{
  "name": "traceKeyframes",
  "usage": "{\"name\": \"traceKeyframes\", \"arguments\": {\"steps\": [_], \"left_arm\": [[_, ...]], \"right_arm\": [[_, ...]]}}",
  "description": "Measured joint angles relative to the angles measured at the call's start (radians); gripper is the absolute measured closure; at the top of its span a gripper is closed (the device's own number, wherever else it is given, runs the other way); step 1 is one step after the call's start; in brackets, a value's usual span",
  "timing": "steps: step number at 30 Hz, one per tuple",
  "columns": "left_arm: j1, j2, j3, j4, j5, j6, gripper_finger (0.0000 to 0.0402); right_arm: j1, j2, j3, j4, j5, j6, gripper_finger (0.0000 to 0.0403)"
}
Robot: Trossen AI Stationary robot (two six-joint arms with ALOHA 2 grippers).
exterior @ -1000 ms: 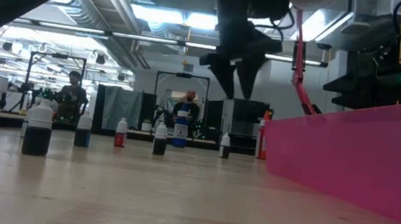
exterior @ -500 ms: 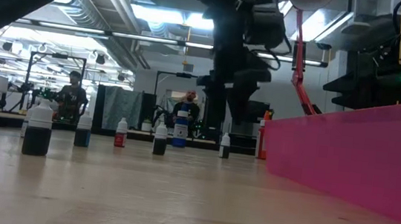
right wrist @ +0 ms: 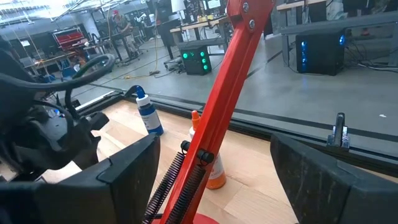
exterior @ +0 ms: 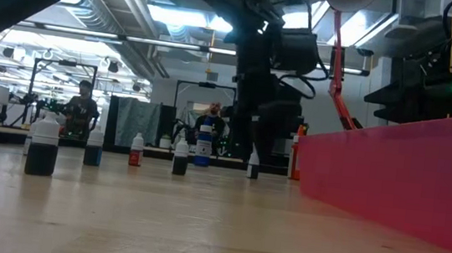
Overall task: Pick & Place food coloring
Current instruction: Put the small black food coloring bottle into the red bin
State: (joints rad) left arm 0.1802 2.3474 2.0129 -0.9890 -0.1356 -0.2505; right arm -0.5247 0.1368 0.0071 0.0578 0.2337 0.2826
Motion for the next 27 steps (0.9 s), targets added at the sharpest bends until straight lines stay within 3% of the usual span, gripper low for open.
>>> {"name": "traceKeyframes", "arguments": {"steps": [7, 21, 27], "left_arm": [[-0.002, 0.008, -0.001, 0.005, -0.042, 0.020, 0.0159], [-0.002, 0.008, -0.001, 0.013, -0.067, 0.021, 0.0318], [-0.002, 0.005, 0.000, 0.013, -0.065, 0.021, 0.0350]], "right_arm": [[0.000, 0.000, 0.000, 0.000, 0.000, -0.001, 0.0097], [0.000, 0.000, 0.000, 0.000, 0.000, 0.000, 0.0097], [0.000, 0.000, 0.000, 0.000, 0.000, -0.001, 0.0097]]}}
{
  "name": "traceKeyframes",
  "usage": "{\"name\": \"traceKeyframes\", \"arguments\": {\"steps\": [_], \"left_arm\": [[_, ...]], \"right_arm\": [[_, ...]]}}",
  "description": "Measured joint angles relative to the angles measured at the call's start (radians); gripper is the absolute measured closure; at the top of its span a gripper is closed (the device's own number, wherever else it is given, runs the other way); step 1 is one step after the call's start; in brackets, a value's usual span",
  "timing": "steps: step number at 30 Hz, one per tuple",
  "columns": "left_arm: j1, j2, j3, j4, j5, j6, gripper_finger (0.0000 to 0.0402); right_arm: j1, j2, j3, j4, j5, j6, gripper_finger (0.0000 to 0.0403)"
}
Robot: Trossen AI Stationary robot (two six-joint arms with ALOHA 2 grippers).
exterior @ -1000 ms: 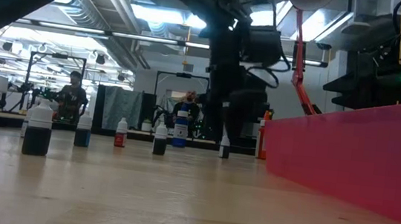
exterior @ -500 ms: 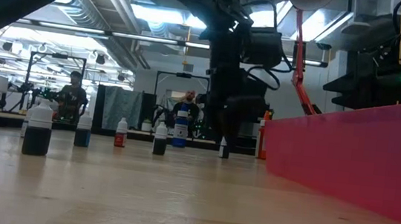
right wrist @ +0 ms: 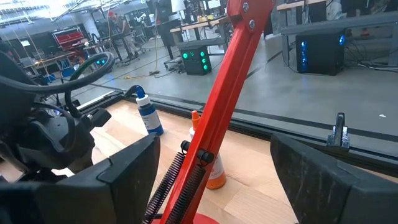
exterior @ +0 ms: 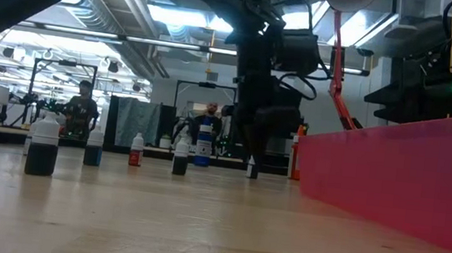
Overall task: Pick & Place food coloring
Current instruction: Put the small black food coloring bottle into the red bin
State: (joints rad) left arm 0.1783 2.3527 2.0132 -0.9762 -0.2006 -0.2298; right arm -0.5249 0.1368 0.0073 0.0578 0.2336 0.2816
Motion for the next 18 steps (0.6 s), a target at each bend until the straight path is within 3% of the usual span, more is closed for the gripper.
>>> {"name": "traceKeyframes", "arguments": {"steps": [12, 18], "left_arm": [[-0.059, -0.093, 0.079, -0.117, 0.051, 0.002, 0.0349], [-0.130, -0.117, 0.180, -0.222, 0.066, 0.005, 0.0349]], "right_arm": [[0.000, 0.000, 0.000, 0.000, 0.000, 0.001, 0.0097], [0.000, 0.000, 0.000, 0.000, 0.000, 0.001, 0.0097]]}}
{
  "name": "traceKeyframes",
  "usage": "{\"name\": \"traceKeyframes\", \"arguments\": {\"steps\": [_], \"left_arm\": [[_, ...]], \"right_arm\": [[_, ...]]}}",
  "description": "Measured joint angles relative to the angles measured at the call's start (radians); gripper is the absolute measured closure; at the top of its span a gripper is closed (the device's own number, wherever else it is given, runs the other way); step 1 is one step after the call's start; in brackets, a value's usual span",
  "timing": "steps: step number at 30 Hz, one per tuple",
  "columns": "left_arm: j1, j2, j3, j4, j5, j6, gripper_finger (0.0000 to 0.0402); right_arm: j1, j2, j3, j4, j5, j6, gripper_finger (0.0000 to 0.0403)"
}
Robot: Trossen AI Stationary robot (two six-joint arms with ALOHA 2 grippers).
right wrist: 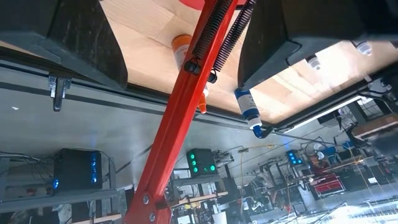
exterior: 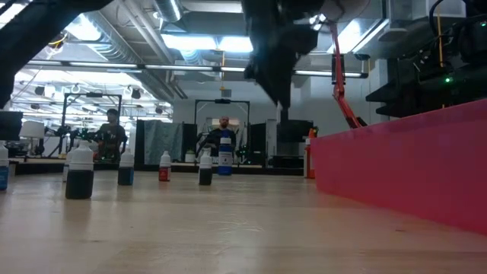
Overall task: Pick & Place food coloring
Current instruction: Put the small black food coloring bottle into the red bin
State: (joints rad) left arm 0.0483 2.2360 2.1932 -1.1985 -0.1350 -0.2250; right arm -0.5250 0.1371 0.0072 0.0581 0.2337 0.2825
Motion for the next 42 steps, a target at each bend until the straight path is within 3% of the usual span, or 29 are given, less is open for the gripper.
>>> {"name": "traceKeyframes", "arguments": {"steps": [8, 20, 42], "left_arm": [[-0.093, 0.000, 0.109, -0.044, 0.052, -0.067, 0.0349], [-0.186, 0.016, 0.114, 0.041, 0.051, -0.211, 0.0349], [-0.175, 0.207, 0.114, 0.224, 0.109, -0.297, 0.0349]], "right_arm": [[0.000, 0.000, 0.000, 0.000, 0.000, 0.000, 0.0097], [0.000, 0.000, 0.000, 0.000, 0.000, -0.001, 0.0097], [0.000, 0.000, 0.000, 0.000, 0.000, 0.000, 0.0097]]}}
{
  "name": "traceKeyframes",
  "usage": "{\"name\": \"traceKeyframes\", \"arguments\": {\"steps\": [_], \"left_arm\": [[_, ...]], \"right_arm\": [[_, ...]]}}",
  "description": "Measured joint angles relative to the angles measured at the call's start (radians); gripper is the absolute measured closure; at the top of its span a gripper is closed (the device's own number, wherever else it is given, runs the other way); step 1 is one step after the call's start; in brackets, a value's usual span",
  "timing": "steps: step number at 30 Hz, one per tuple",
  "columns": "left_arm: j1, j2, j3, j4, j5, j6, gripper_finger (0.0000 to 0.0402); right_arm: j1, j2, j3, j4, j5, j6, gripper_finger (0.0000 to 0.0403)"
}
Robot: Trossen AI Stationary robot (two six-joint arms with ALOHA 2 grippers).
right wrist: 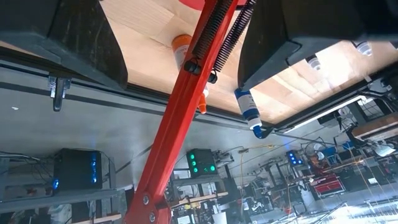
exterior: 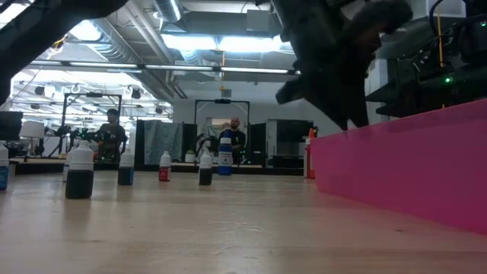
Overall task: Pick & Place food coloring
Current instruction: Put the small black food coloring bottle into the red bin
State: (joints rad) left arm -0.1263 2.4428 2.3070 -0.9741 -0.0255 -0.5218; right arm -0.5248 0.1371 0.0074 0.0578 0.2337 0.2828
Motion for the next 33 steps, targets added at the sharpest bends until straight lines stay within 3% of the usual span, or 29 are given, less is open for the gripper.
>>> {"name": "traceKeyframes", "arguments": {"steps": [22, 28, 33], "left_arm": [[0.005, 0.065, 0.000, 0.013, 0.046, 0.030, 0.0348], [0.012, 0.065, 0.000, 0.014, 0.117, 0.062, 0.0324], [0.013, 0.064, 0.000, 0.016, 0.117, 0.064, 0.0301]], "right_arm": [[0.000, 0.000, 0.000, 0.000, 0.000, -0.001, 0.0097], [0.000, 0.000, 0.000, 0.000, 0.000, -0.001, 0.0097], [0.000, 0.000, 0.000, 0.000, 0.000, -0.001, 0.0097]]}}
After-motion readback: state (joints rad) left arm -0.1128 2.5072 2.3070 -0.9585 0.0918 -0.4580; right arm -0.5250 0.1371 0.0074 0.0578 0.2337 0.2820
